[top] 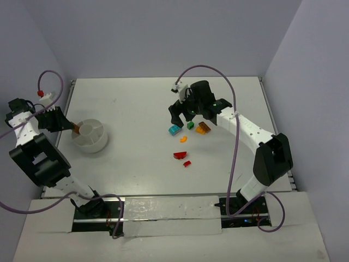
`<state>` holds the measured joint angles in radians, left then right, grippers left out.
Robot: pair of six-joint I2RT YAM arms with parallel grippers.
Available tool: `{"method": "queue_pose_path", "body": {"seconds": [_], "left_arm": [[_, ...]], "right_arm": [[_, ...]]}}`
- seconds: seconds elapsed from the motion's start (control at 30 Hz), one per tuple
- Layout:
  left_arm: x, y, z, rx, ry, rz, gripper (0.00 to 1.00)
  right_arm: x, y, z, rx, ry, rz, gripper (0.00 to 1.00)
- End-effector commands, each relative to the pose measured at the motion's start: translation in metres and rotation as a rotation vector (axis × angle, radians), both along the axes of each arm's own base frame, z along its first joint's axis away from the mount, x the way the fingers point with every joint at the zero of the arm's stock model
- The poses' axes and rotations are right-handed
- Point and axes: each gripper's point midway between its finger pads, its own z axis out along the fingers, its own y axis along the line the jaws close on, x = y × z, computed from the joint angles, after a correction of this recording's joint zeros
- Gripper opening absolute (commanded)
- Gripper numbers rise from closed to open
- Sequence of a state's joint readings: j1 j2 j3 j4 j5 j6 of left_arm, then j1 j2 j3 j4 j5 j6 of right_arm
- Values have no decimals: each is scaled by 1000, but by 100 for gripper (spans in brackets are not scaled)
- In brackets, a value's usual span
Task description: Sort the legos into containers by color
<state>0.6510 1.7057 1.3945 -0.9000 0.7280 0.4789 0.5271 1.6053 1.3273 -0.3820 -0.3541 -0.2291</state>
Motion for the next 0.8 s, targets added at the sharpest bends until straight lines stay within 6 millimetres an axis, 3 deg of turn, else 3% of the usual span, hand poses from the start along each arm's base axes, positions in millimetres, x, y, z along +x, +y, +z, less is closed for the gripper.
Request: {"method": "queue_pose_path", "body": {"seconds": [0.0,0.27,0.43,0.53,0.6,0.67,0.77], "left_arm": [[12,3,6,-13,-61,-27,30],[14,4,-8,-36,-45,-23,39],[18,6,4,-22,-67,-14,44],[22,7,28,4,-119,-8,50],[25,8,55,34,-175,0,67],[27,6,81,74,-226,-2,78],[27,-6,111,150,-281,-27,79]], "right_arm": [[5,-1,2,10,-9,3,100],[4,-4,4,8,-11,-1,100],[4,-6,6,10,-17,-8,100],[7,-12,8,10,-21,-38,100],[9,-20,5,7,-14,-60,100],[15,-36,-2,-11,-1,-98,100],[28,-71,-27,-97,24,-165,99]]}}
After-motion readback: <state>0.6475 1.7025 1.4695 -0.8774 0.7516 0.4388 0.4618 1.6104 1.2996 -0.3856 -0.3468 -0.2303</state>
